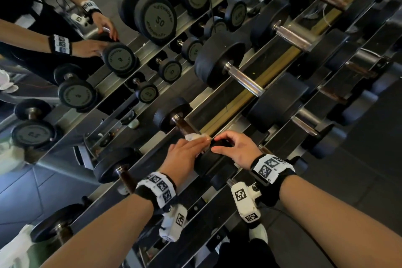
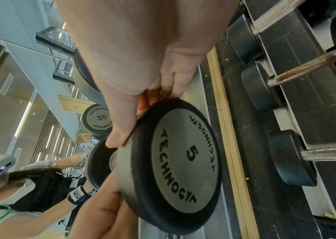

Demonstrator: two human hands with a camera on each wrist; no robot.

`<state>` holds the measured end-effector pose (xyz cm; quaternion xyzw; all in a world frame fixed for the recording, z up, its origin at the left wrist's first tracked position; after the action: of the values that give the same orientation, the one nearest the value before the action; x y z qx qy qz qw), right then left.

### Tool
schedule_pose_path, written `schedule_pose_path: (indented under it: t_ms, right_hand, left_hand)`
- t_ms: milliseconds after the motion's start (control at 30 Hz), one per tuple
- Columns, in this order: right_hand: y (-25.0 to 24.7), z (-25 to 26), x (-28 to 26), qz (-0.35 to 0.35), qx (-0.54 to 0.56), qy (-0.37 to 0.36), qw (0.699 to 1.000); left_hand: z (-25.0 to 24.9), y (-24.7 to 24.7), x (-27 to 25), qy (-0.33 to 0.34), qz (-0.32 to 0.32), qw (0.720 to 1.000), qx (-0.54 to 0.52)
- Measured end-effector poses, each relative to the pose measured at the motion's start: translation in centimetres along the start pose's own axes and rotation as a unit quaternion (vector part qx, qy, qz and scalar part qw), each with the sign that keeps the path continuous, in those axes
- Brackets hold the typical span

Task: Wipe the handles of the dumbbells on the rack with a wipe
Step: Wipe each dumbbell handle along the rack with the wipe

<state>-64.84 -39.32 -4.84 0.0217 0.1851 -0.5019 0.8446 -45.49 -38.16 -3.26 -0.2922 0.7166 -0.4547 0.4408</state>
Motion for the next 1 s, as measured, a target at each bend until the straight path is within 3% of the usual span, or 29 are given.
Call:
schedule_pose_path:
  t_ms: [100, 267, 433, 533, 700, 900, 1000]
  right_hand:
    - [-0.1, 0.1, 0.1, 0.003, -0.007, 0.004, 1.000]
    - [0.0, -0.1, 0.1, -0.003, -0.001, 0.004, 1.000]
    - [0.0, -0.1, 0.2, -0.010, 0.002, -0.003, 1.000]
    - [-0.1, 0.0, 0.2, -0.010, -0.002, -0.001, 1.000]
    - [-0.1, 0.2, 0.0, -0.005, -0.010, -0.005, 1.000]
    - [0.0, 0.3, -0.3, 0.001, -0.006, -0.002, 1.000]
    - [-0.1, 0.5, -0.4, 0.003, -0.007, 0.001, 1.000]
  left_hand:
    - [1.6, -1.9, 1.1, 0.009, -0.020, 0.995, 0.097]
    - [2.8, -4.0, 2.4, -0.054, -0.026, 0.992, 0.108]
    - [0.7, -1.1, 1.0, 0.058, 0.022, 0.986, 0.152]
    - [2.0, -2.2, 1.2, 0.049, 0.007, 0.983, 0.177]
    - [3.7, -4.3, 1.3, -0.103, -0.063, 0.987, 0.105]
    - [0.5, -0.4, -1.1, -0.038, -0.037, 0.996, 0.071]
    - [1.0, -0.9, -2.0, -0.044, -0.053, 0.995, 0.066]
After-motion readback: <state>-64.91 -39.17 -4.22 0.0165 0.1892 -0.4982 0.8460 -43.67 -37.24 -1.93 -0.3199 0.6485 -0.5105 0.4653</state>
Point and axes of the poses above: each hand's wrist, its own x-axis towards the middle knuckle, its own y-axis out of the palm, z = x × y, the point moved 4 cm from there along x, towards the middle knuckle, and after that the axes turned 10 degrees about z, right-handed, at the moved point
